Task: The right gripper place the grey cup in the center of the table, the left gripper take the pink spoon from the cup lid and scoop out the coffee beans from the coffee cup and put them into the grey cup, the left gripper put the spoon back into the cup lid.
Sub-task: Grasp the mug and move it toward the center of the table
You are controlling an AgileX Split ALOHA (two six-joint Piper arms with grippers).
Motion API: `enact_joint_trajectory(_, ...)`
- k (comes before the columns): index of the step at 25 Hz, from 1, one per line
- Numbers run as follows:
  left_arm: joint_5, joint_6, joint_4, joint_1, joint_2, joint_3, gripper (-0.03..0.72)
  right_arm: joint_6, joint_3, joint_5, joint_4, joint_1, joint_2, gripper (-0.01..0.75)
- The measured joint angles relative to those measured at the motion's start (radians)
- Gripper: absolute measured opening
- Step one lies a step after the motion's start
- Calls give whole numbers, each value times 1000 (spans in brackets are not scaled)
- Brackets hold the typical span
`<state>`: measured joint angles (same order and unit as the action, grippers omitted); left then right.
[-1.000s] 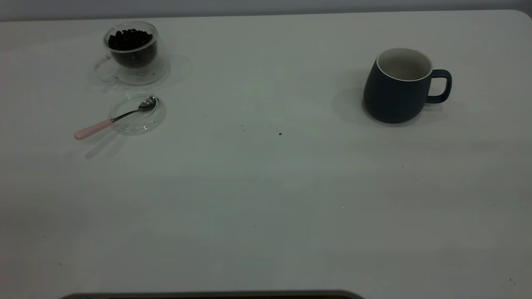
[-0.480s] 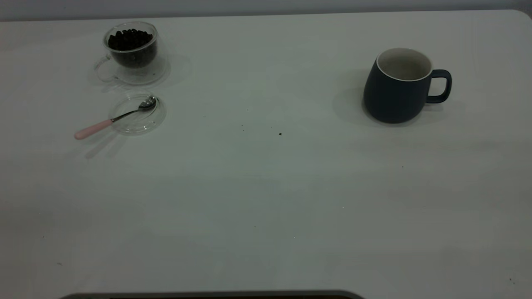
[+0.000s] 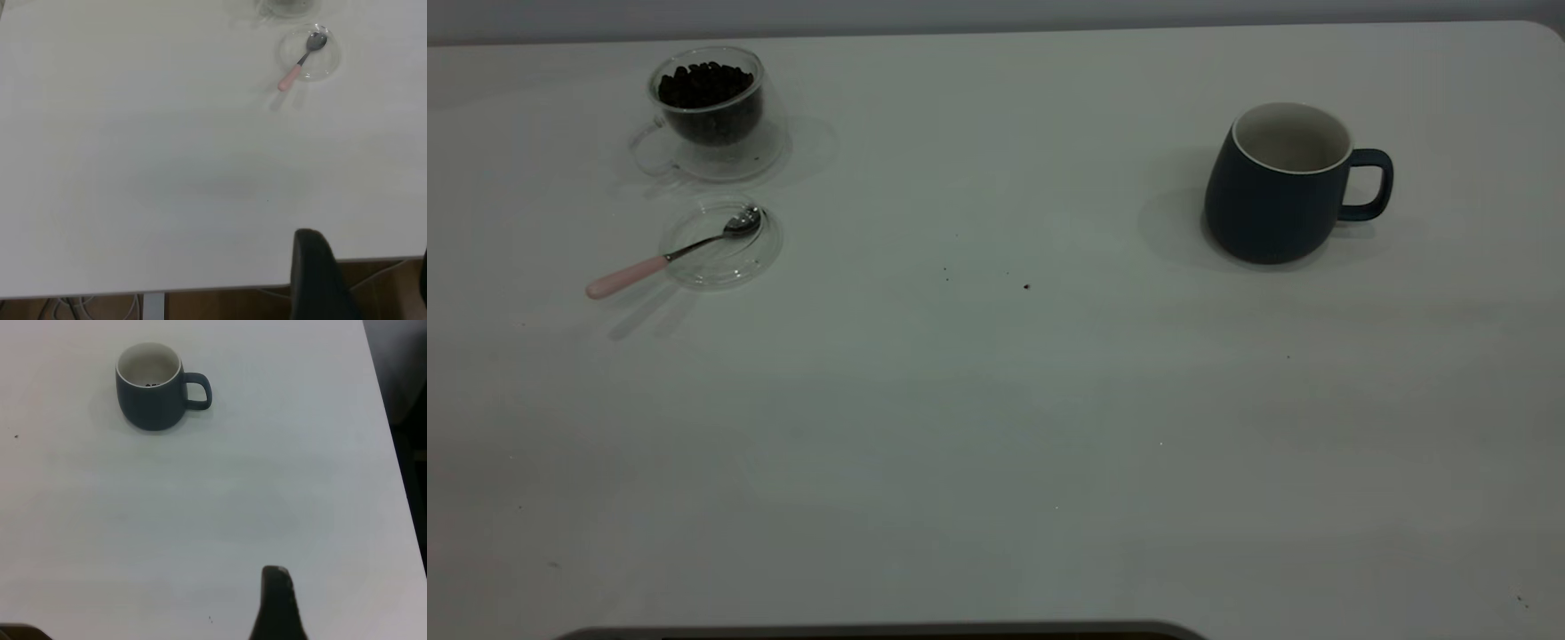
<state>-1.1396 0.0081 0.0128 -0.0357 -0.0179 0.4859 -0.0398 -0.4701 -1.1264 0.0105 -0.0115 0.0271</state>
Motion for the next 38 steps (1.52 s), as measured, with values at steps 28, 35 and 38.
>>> enact_joint_trajectory(28,0,-1,0,0,0,0,425,-631,-352,569,-46,3,1341,698)
enact_joint_trajectory(35,0,-1,0,0,0,0,425,-778,-439,772,-64,60,1667,687)
enact_joint_trajectory(38,0,-1,0,0,0,0,425,-795,-501,810,-80,61,1791,676)
